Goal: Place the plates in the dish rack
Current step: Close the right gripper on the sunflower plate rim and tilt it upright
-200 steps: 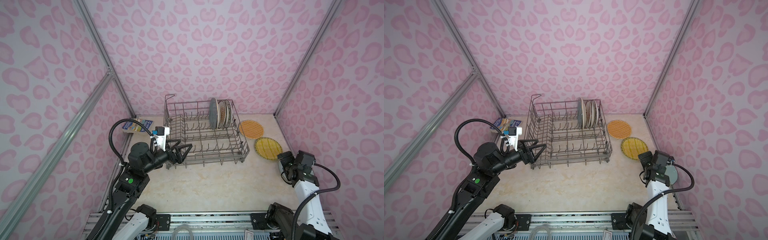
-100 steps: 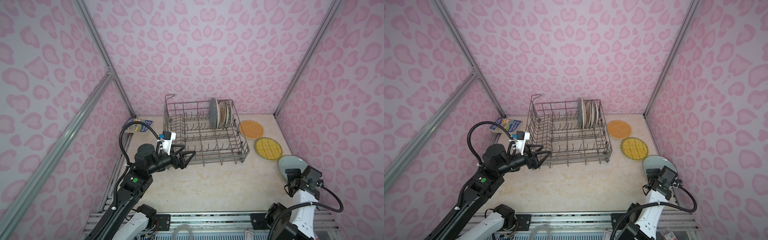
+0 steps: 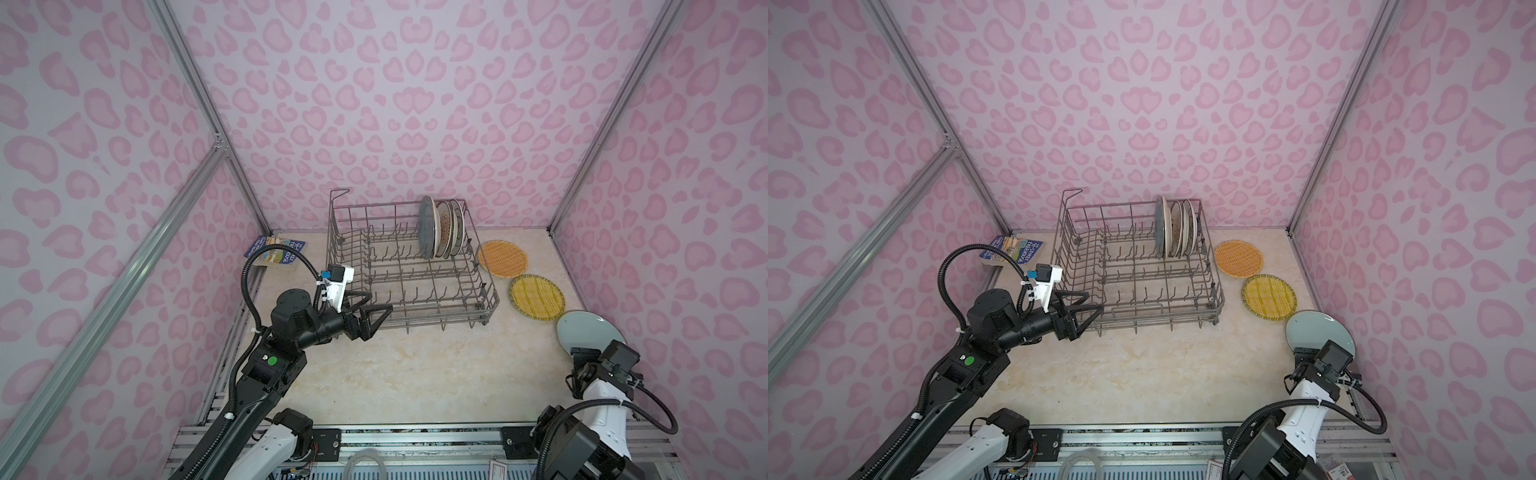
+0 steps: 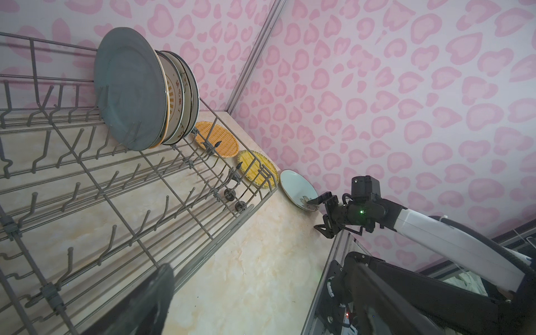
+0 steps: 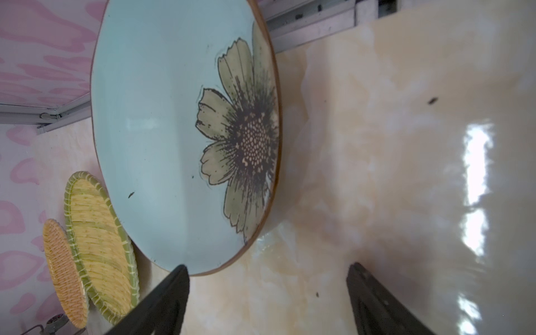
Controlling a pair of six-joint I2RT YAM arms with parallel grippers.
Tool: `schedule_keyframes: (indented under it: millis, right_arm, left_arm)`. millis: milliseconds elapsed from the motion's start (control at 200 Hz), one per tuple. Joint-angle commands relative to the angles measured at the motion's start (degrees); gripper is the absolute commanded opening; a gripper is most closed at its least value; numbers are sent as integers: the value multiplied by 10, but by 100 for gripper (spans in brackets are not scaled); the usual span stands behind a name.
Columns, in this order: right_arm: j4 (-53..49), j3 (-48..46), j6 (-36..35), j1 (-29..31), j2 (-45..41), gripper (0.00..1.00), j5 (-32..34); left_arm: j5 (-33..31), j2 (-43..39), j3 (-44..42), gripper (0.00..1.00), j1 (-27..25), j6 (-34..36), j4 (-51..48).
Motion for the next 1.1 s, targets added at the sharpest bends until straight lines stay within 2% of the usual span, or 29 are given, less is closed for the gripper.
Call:
schedule_keyframes:
  millis: [0,300,455,525,580,655,820,1095]
  right_arm:
    - [47,-7,4,-6,13,82,3]
    - [129,-31,10,-21,60,69,4]
    - [165,-38,13,-22,94,56,0]
    - [182,-46,17,-24,106,47,-5]
    - [192,-50,19,-26,110,33,-11]
    - [182,-49,17,-29,103,22,-9]
    - [144,-42,3,-29,58,0,8]
    - [51,-15,-16,-29,-36,0,20]
  left_arm:
    - [11,0,-2,97,0,12,19]
    - [11,7,2,97,0,15,20]
    - [11,7,2,97,0,16,20]
    - [10,5,2,97,0,18,19]
    - [10,1,2,97,0,19,19]
    - [8,-4,1,97,0,21,18]
    - [4,-15,-1,97,0,26,17]
    - [1,-30,-4,97,0,29,13]
